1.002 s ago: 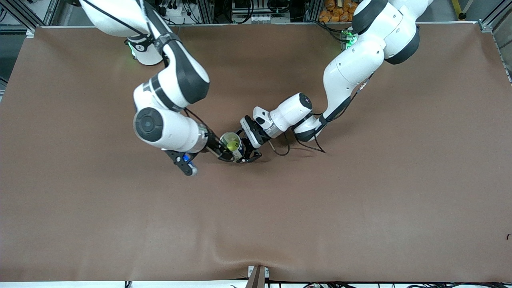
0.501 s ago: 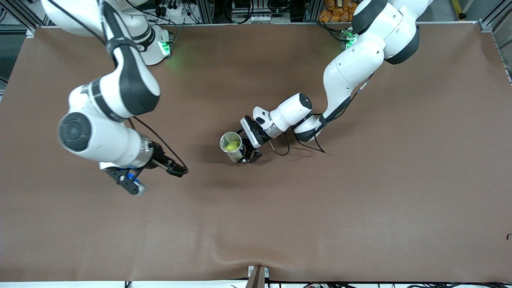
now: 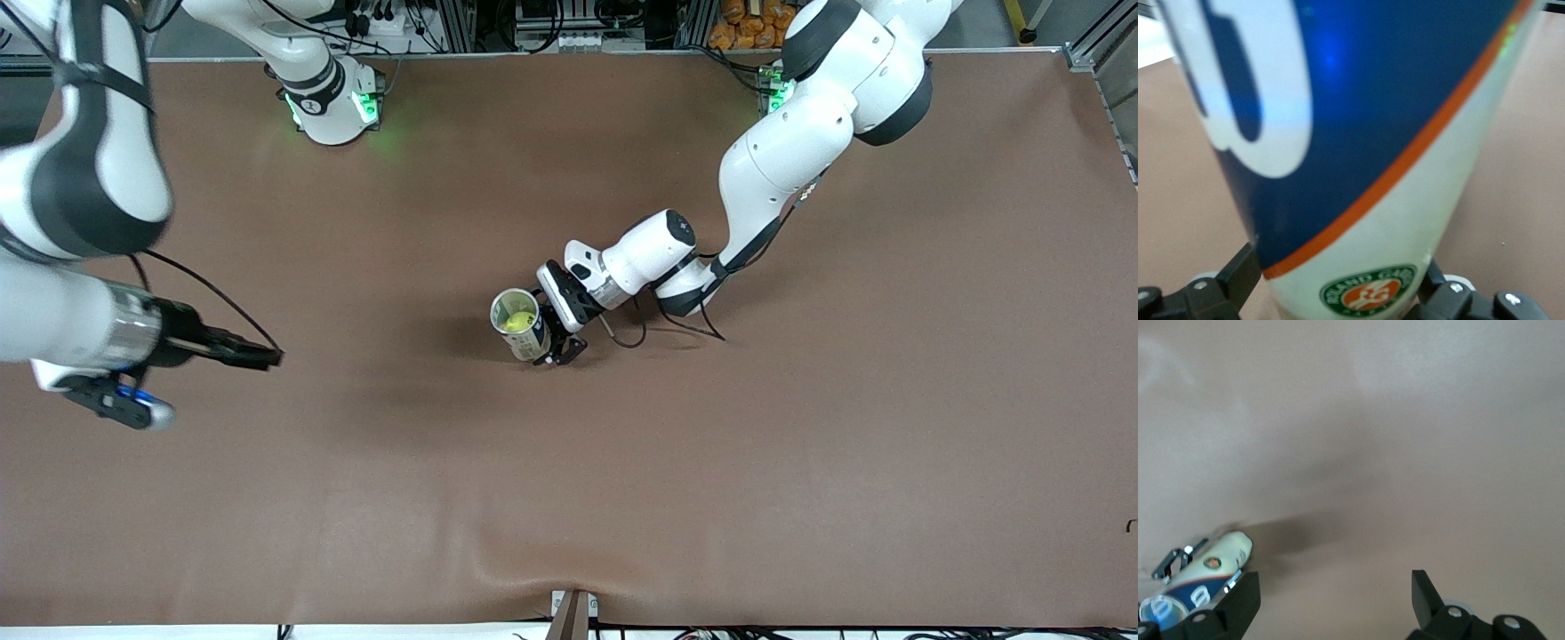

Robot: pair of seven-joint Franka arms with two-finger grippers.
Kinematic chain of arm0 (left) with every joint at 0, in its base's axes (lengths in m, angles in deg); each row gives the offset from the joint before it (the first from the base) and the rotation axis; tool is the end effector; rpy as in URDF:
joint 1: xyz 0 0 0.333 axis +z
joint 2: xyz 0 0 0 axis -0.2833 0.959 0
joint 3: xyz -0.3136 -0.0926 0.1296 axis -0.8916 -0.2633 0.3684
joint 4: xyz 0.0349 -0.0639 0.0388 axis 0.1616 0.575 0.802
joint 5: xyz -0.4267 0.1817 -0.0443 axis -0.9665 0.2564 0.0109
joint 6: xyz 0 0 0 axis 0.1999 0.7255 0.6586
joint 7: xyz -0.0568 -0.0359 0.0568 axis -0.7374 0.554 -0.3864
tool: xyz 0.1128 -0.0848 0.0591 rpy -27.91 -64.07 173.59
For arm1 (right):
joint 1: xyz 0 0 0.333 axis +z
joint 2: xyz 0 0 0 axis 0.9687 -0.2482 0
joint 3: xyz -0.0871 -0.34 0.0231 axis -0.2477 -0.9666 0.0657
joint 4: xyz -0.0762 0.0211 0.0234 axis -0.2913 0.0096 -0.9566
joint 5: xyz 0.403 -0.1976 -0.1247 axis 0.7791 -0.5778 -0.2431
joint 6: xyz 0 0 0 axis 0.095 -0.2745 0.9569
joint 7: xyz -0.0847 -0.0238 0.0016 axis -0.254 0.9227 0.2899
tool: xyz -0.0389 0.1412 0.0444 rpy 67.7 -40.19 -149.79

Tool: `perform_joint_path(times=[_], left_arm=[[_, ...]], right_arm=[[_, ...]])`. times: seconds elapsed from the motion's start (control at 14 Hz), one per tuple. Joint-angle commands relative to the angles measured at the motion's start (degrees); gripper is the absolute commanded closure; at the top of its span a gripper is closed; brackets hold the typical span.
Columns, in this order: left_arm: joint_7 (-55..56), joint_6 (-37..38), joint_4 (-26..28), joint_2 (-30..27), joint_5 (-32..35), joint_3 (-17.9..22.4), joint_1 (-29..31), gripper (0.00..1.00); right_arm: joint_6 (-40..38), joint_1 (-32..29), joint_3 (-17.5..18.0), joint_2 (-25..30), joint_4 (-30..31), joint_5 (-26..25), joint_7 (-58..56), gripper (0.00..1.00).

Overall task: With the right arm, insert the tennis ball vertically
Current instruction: 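Release the ball into the can and withdraw the right gripper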

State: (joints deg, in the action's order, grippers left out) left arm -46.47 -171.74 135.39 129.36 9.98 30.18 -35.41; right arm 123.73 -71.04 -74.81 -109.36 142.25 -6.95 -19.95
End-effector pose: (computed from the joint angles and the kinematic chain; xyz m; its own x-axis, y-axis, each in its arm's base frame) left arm 0.5321 -0.5807 0.0782 0.3004 -0.4710 0.8294 -0.8887 -0.4539 0.0641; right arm 0.7390 0.0777 0.4980 0.9314 -0.2942 -0.2142 -0.3256 -0.9367 -0.1291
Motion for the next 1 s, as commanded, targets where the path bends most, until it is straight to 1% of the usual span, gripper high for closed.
perform_joint_path(times=[0.0,0.14,0.29,0.43,0.57,0.72,0.79,0.93], left_arm=[[-0.2,-0.3,-0.6,0.5,-0.2,-0.2,0.0,0.00],[-0.2,-0.3,-0.5,0.3,0.4,-0.2,0.1,0.00],[-0.2,-0.3,-0.3,0.3,0.7,-0.2,0.1,0.00],[-0.2,-0.3,0.5,0.2,0.7,-0.4,0.7,0.00],[-0.2,-0.3,2.4,-0.7,0.7,-0.5,1.2,0.00],[-0.2,-0.3,4.2,-1.2,1.0,-1.0,2.4,0.00],[-0.2,-0.3,5.0,-1.3,1.1,-1.8,3.2,0.00],[-0.2,-0.3,6.7,-1.5,1.8,-2.6,4.4,0.00]], right_arm=[[-1.7,-1.8,1.1,6.7,3.0,-0.9,-6.1,0.00],[-3.4,-3.3,1.3,10.7,5.2,-1.3,-7.6,0.00],[-4.2,-3.6,1.3,15.6,8.8,-1.7,-7.7,0.00],[-4.4,-3.6,2.3,21.3,14.4,-5.2,-7.7,0.00],[-4.4,-5.3,2.9,26.6,19.8,-6.8,-10.5,0.00],[-5.5,-5.5,2.9,28.8,21.3,-9.1,-14.2,0.00],[-5.6,-5.5,2.9,28.3,21.1,-10.6,-14.3,0.00],[-5.2,-5.5,2.9,27.6,19.4,-11.6,-14.3,0.00]])
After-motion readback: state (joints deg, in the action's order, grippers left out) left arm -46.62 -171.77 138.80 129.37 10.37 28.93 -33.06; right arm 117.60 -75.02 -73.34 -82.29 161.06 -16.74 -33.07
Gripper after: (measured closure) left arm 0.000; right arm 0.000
